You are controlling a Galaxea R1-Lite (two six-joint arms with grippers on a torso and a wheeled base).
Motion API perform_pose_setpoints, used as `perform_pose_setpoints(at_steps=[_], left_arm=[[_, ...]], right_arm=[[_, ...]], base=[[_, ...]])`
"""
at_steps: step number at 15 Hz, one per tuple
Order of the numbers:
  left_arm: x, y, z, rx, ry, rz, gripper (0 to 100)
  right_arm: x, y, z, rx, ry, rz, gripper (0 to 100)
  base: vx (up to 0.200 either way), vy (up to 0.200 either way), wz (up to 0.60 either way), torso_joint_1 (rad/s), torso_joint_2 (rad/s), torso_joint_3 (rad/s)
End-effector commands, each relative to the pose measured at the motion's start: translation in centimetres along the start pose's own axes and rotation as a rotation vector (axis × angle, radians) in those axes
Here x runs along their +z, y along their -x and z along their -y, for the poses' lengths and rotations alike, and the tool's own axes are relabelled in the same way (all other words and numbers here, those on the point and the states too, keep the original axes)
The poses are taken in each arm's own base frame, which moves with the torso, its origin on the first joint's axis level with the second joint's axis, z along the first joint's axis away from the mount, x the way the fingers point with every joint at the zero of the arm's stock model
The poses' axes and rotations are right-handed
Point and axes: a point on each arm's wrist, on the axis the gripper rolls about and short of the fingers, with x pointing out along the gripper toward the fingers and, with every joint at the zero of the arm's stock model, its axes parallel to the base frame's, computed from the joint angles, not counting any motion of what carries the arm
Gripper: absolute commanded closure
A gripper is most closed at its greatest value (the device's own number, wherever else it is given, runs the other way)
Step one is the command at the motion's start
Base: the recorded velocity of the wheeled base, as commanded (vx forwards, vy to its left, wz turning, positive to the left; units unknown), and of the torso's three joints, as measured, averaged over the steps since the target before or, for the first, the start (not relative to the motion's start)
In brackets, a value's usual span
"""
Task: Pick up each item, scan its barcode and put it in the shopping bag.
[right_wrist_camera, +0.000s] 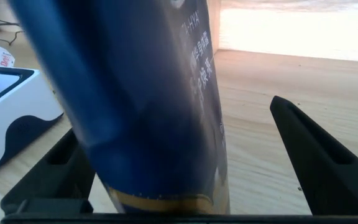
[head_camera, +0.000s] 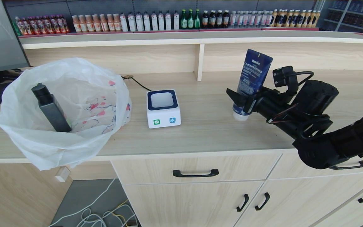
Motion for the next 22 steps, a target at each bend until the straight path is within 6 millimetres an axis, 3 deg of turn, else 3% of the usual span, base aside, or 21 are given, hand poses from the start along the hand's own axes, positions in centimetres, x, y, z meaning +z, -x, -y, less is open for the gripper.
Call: perform_pose_setpoints(at_steps=[1,4,5,17,22], left_arm=[[0.0,0.0,0.0,0.0,0.0,0.0,0],[0.0,0.0,0.0,0.0,0.0,0.0,0],[0.0,0.0,0.0,-0.002,0.0,0.0,0],[0.0,0.0,0.0,0.0,0.0,0.0,0],[0.0,0.0,0.0,0.0,0.0,0.0,0]], right_arm=[[-0.3,-0.1,0.0,0.002,-0.002,-0.006,0],[-0.6,-0.2,0.0,0.002,-0.003,-0.011,0],[-0.6,-0.2,0.0,0.002,-0.003,-0.011,100],[0.0,0.0,-0.1,0.006,-0.005,0.004,100],[2.0,1.0,-0.5,0.013,-0.017,0.042,100]], base=[[0.0,0.0,0.0,0.0,0.0,0.0],[0.0,0.0,0.0,0.0,0.0,0.0],[0.0,0.0,0.0,0.0,0.0,0.0],[0.0,0.0,0.0,0.0,0.0,0.0],[0.0,0.0,0.0,0.0,0.0,0.0]])
